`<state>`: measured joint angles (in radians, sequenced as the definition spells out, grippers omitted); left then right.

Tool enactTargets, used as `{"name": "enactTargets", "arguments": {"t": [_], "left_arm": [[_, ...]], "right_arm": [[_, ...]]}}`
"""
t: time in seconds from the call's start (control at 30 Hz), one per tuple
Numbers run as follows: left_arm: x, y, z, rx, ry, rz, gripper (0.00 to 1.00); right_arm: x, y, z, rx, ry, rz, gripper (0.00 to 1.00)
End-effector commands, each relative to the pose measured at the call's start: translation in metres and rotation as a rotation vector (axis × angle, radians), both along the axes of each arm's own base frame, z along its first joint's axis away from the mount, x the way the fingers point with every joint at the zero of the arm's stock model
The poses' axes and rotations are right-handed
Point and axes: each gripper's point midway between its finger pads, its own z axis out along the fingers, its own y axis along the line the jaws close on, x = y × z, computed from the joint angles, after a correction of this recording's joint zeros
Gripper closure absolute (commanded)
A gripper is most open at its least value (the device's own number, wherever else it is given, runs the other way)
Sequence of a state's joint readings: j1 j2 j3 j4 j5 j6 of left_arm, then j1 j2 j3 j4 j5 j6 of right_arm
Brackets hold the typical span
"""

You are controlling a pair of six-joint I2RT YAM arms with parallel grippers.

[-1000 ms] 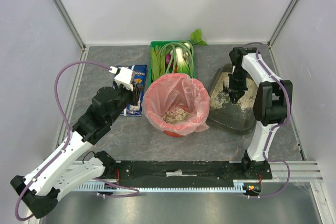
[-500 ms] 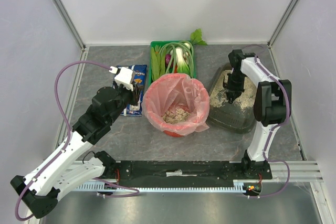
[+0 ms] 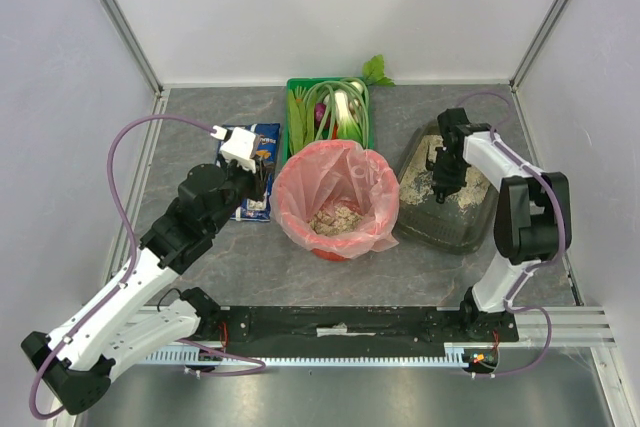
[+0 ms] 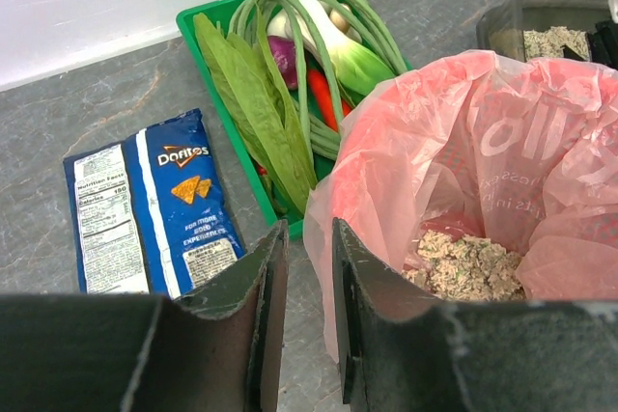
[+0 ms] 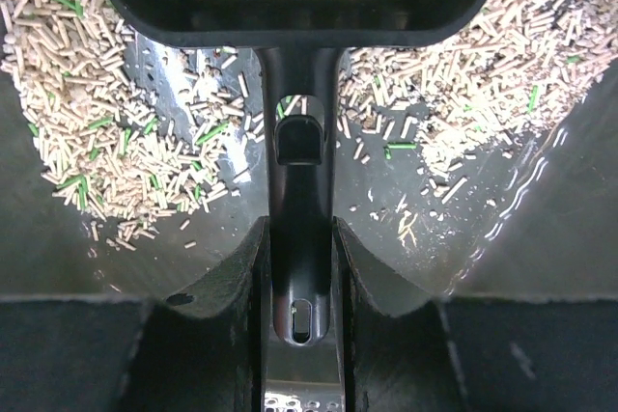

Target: Clean the litter box

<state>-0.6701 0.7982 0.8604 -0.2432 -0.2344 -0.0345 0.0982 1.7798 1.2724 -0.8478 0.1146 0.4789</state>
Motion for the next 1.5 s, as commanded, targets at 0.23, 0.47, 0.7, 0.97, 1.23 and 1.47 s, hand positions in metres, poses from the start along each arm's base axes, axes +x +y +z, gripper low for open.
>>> {"name": "enactTargets", "arguments": {"t": [0.23,0.47,0.7,0.97,1.23,1.47], "left_arm": [[0.005,-0.005,0.005,0.012,-0.032,-0.014,0.7],[0.005,-0.01,0.001,0.012,-0.013,-0.031,0.7],[0.007,-0.014,-0.005,0.016,0.007,-0.044,0.71],[0.008,-0.014,-0.008,0.022,0.016,-0.039,0.71],[0.008,-0.014,-0.008,0.024,0.016,-0.039,0.71],[0.006,-0.016,-0.008,0.017,0.019,-0.052,0.71]], "right_arm": [[0.008,-0.005,0.036,-0.02,-0.239,0.041,1.0],[0.001,-0.003,0.038,-0.001,-0.273,0.066,1.0],[0.001,-0.011,0.021,-0.05,-0.24,0.073,1.0],[0.013,-0.004,0.005,-0.046,-0.243,0.063,1.0],[0.019,0.007,0.006,-0.037,-0.345,0.099,1.0],[0.02,0.012,0.019,-0.007,-0.475,0.113,1.0]]}}
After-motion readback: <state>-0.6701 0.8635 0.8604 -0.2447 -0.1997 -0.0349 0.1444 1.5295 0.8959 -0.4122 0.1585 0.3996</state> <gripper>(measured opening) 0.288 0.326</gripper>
